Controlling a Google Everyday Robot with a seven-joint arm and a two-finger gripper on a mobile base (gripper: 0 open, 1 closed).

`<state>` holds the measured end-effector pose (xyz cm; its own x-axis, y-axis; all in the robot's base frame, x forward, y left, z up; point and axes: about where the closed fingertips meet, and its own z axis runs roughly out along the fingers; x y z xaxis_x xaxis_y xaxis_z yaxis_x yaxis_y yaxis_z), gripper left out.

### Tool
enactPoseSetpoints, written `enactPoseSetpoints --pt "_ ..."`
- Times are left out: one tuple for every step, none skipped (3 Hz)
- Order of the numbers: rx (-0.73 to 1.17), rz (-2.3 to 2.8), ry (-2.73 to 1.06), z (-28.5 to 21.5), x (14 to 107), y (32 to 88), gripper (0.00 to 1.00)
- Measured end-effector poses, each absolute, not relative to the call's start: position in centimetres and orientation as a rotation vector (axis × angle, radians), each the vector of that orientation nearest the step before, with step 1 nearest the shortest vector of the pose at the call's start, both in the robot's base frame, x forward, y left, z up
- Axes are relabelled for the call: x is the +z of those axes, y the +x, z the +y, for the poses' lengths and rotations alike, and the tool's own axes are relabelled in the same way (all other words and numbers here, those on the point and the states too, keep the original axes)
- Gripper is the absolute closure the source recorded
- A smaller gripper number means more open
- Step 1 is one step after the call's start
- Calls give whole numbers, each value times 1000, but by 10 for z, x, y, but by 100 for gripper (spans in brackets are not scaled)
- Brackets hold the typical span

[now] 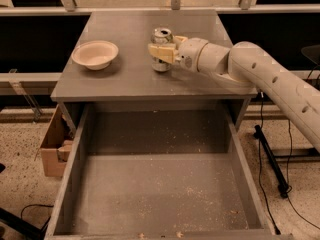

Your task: Pick 7up can from top drawer and place on counter

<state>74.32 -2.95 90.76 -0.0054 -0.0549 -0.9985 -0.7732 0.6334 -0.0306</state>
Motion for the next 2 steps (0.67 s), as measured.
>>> enactPoseSetpoints --pt "658 1485 -734 -27 908 743 61" --pt "661 1484 -737 -24 908 743 38"
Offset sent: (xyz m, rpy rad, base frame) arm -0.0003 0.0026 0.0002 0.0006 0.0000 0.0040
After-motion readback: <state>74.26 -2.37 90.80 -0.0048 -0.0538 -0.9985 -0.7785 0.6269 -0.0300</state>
